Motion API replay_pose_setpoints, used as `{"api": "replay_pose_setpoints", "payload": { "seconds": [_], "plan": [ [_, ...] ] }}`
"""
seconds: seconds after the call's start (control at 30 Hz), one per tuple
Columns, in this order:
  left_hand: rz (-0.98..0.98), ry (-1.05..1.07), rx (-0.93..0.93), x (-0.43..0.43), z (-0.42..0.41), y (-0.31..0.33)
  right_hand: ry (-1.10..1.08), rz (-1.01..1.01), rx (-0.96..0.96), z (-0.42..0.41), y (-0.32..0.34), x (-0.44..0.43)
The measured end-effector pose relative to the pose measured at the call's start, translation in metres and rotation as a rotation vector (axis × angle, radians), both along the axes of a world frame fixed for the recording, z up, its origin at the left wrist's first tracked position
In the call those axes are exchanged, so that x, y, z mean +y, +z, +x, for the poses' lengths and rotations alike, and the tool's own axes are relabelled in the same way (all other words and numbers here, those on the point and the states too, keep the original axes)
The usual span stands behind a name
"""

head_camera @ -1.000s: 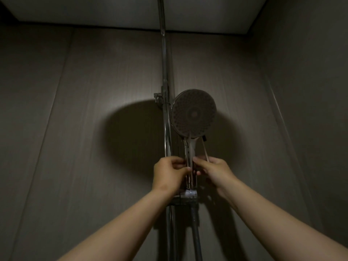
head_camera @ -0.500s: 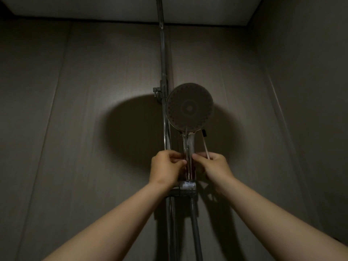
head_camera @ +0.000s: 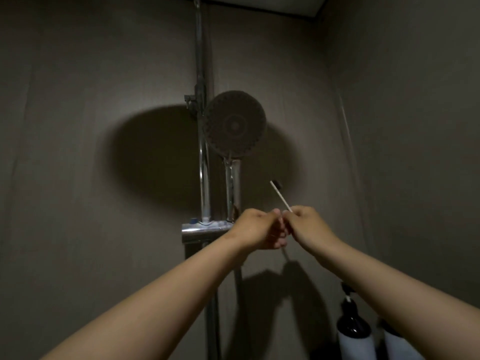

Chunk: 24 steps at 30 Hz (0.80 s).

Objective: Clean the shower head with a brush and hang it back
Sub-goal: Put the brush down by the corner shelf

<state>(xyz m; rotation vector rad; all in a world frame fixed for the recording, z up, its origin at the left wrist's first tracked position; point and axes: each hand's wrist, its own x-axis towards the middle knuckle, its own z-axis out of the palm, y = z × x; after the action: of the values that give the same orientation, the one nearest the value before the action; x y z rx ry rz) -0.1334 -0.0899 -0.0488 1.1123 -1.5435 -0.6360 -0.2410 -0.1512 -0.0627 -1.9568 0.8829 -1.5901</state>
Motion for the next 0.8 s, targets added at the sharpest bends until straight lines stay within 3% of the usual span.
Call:
{"api": "replay_pose_setpoints", "payload": {
  "seconds": [0.23, 0.47, 0.8],
  "plan": [
    [0.1, -0.132, 0.005, -0.02, -0.022, -0.027, -0.141, 0.07, 0.158, -0.049, -0.03, 0.013],
    [0.066, -0.274, 0.01, -0.026, -0.001, -0.026, -0.1, 0.103, 0.21, -0.041, -0.031, 0.024],
    [-0.021, -0.147, 0.009, -0.025, 0.032, -0.024, -0.036, 0.11, 0.137, 0.022, -0.031, 0.015]
  ]
}}
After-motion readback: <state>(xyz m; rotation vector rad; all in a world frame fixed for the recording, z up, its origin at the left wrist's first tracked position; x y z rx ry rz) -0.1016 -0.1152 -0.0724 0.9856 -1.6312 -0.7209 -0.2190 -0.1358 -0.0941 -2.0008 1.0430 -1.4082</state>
